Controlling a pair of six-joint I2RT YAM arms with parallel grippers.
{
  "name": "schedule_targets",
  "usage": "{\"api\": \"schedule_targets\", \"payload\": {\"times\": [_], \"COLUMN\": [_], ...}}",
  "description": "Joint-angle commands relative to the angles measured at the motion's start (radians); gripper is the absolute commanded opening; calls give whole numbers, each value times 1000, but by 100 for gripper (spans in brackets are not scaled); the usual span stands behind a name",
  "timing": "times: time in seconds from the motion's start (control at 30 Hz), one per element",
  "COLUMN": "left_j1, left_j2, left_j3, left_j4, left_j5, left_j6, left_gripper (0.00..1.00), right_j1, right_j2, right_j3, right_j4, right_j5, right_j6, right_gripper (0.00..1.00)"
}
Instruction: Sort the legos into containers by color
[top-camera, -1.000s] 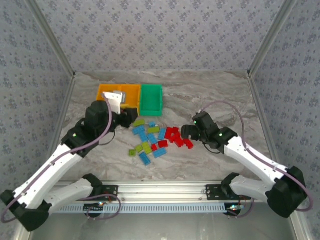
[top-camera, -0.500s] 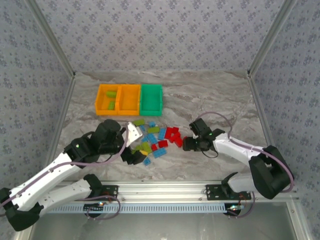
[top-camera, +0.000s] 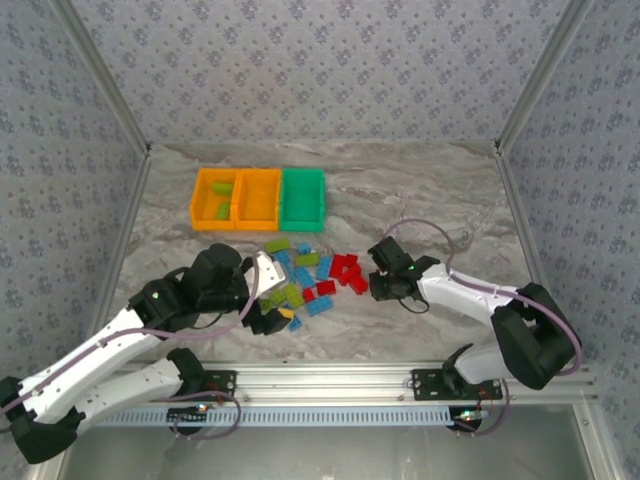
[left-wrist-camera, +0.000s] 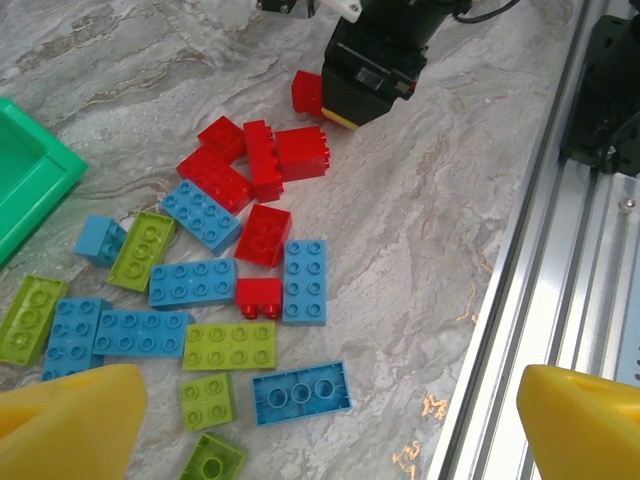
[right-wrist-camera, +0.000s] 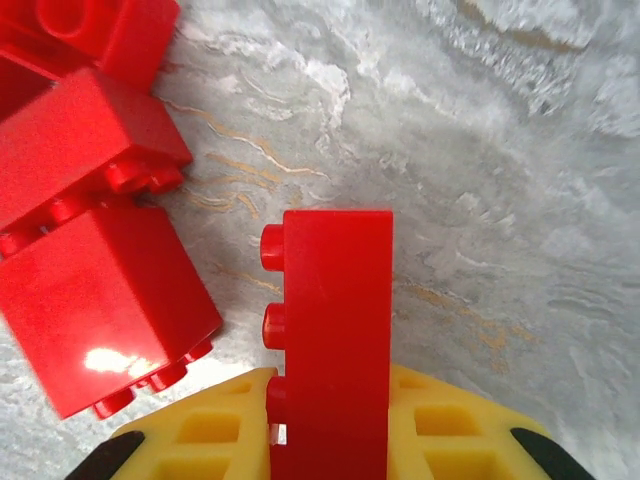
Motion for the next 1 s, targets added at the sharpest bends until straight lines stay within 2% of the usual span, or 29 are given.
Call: {"api": "schedule_targets", "payload": {"times": [0.0, 0.1, 0.23, 0.3, 0.47, 0.67, 0.8, 0.97], "left_j1": [-5, -1, 45, 83, 156, 175, 177, 178], "left_j2": [-40, -98, -182, -208, -200, -177, -169, -151], "left_j3": [-8, -23, -57, -71, -63, -60, -64, -59], "left_j4": [24, 55, 113, 126, 114, 107, 107, 90], "left_j5": [-70, -164, -244, -245, -190, -202, -224, -284], "left_j6": [1, -11, -38, -37, -38, -46, -49, -58], "left_gripper": [96, 99, 99, 99, 99, 99, 99, 99], "right_j1": [80, 163, 172, 162, 132, 85, 67, 40], "right_j2": [-80, -110, -36, 65, 387, 698, 812, 833], "right_j3": [108, 220, 345, 440, 763, 1077, 1167, 1171], "right_j4": [-115, -105, 70, 126, 142, 72, 46, 31], "right_j5": [159, 206, 77, 32, 35, 71, 48, -5], "right_j6": [11, -11, -39, -60, -125, -152, -131, -100], "right_gripper": [21, 21, 22, 22, 21, 22, 29, 39]}}
